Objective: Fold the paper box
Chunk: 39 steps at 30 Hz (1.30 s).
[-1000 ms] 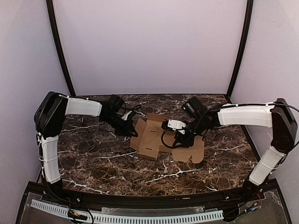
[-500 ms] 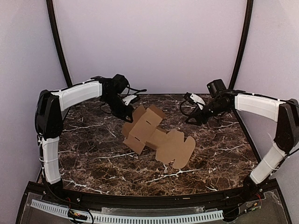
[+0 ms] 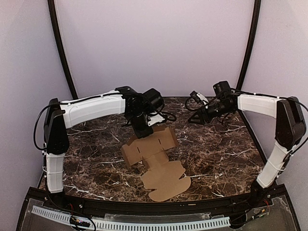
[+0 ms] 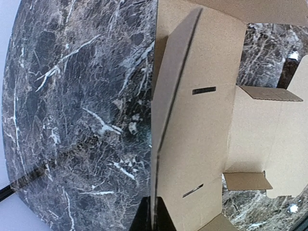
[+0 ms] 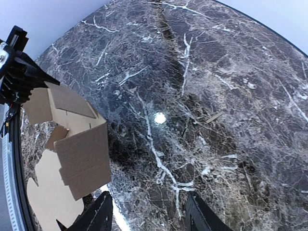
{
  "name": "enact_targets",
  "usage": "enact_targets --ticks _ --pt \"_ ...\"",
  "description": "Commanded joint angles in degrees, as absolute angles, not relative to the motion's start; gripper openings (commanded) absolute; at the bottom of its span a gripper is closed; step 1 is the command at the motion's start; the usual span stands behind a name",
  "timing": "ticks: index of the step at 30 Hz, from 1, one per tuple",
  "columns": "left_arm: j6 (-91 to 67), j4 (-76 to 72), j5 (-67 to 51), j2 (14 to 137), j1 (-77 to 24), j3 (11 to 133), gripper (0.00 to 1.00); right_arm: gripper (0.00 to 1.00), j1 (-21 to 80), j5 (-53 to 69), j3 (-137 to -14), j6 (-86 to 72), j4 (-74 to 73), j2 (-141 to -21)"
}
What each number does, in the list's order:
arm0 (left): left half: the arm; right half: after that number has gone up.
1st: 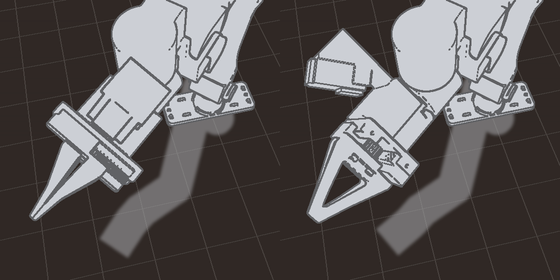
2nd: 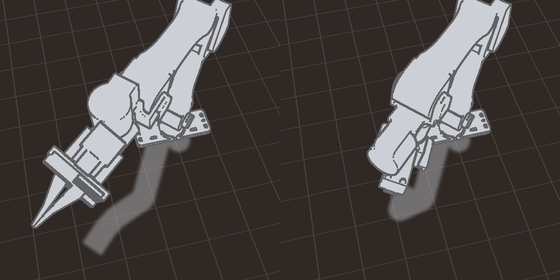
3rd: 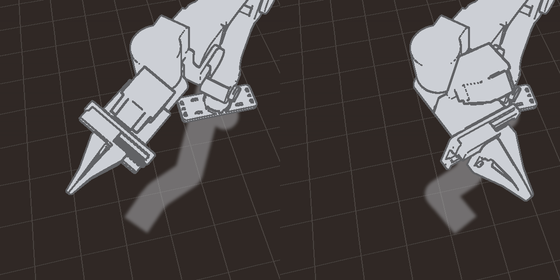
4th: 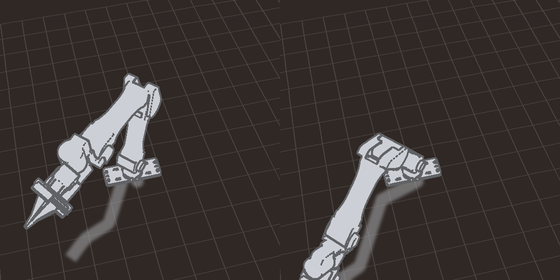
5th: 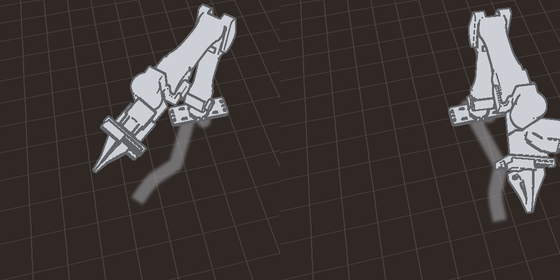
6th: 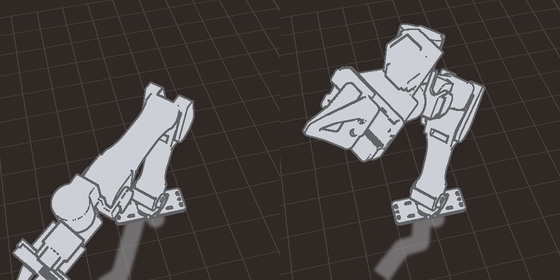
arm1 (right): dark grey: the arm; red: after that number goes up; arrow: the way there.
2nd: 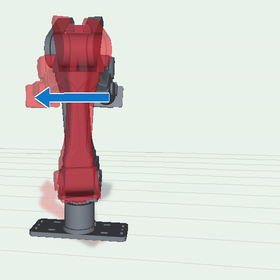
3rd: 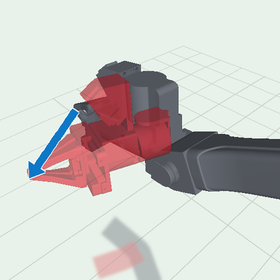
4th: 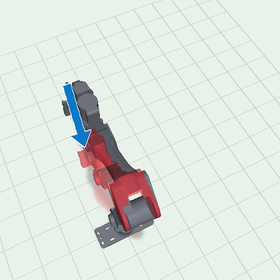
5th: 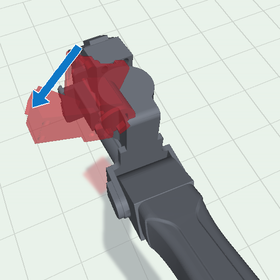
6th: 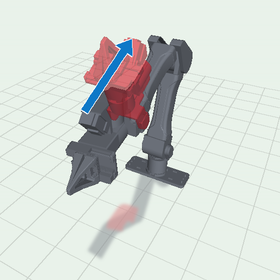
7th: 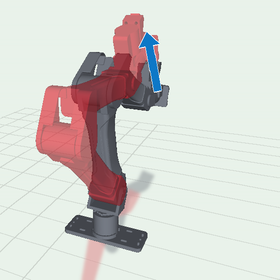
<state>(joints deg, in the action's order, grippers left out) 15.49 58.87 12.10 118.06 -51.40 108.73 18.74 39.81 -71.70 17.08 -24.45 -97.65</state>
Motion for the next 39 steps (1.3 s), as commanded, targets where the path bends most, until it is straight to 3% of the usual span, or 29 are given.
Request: enact_targets --ticks 1,17,23,31,39 --pt "18.32 57.40 21.96 114.87 -53.09 106.83 0.01 0.51 18.89 49.43 -69.65 15.82 -24.38 -101.24" --pt "19.95 44.63 20.80 106.86 -55.58 97.63 0.08 0.51 28.07 56.90 -72.26 19.76 -23.67 -110.27" --pt "18.84 42.24 20.03 106.10 -55.58 94.55 0.01 0.51 29.22 57.64 -73.35 19.18 -24.23 -111.41" --pt "20.71 34.41 16.41 100.98 -55.89 84.99 0.01 0.52 26.71 54.54 -74.17 24.75 -31.12 -104.25" --pt "27.37 21.11 22.59 95.46 -61.08 74.35 0.01 0.52 28.78 43.28 -71.69 27.22 -26.56 -94.50"
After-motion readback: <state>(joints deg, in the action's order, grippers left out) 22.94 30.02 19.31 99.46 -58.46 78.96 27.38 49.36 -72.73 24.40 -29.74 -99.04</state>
